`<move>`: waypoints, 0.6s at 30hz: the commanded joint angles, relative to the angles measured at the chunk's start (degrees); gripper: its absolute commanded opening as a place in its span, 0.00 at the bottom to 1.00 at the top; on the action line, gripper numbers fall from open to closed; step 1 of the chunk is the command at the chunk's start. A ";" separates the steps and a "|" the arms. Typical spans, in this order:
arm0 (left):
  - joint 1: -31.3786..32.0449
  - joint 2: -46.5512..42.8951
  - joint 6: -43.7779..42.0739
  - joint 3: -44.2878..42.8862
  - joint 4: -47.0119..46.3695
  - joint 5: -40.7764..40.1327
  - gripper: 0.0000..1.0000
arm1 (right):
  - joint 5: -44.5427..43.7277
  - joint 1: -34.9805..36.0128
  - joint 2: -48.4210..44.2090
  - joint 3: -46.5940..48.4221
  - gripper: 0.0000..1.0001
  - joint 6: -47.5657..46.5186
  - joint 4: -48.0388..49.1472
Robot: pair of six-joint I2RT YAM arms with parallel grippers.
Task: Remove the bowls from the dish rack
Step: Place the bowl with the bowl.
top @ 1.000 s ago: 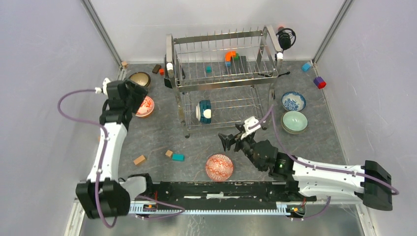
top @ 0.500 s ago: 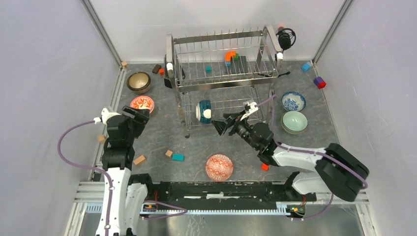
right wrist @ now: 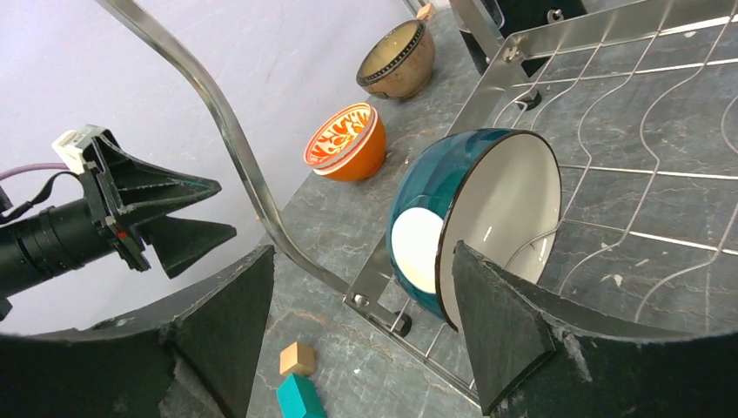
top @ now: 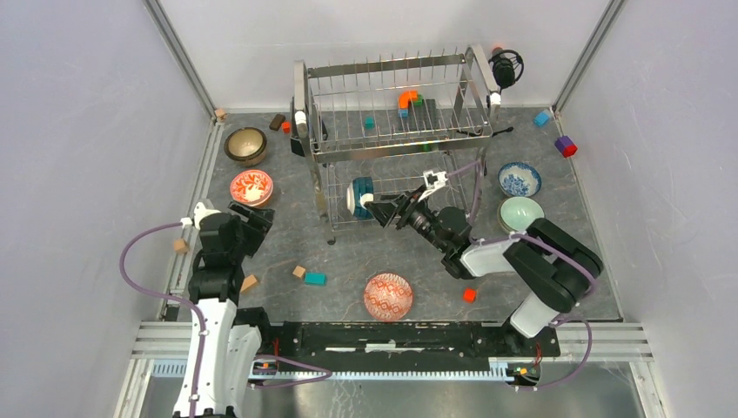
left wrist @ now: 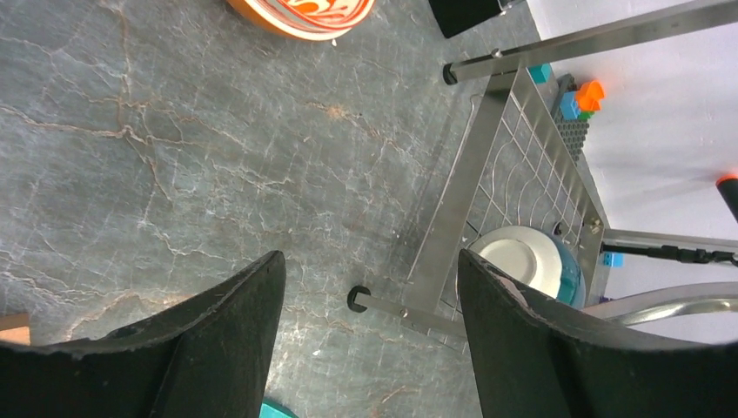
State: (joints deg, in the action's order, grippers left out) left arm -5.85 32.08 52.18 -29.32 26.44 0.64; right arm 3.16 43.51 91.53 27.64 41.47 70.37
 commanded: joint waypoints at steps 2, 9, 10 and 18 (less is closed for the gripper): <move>0.04 -0.98 -2.79 0.56 -3.06 3.74 0.78 | 4.49 -1.37 5.75 3.75 0.79 5.70 11.28; 0.11 -0.08 -2.51 1.28 -4.21 5.42 0.77 | 5.96 -2.58 10.17 4.62 0.78 9.59 13.94; 0.11 -0.15 -2.52 1.28 -4.22 5.59 0.77 | 5.92 -2.83 10.49 4.54 0.77 9.78 14.09; 0.30 -0.59 -2.35 1.78 -4.65 5.77 0.77 | 5.72 -3.06 11.85 5.03 0.77 7.65 9.79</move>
State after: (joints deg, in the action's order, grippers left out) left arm -5.76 31.92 51.57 -28.05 24.67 5.10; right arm 7.68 40.53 101.89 30.65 49.67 79.61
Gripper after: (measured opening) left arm 0.773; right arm 0.777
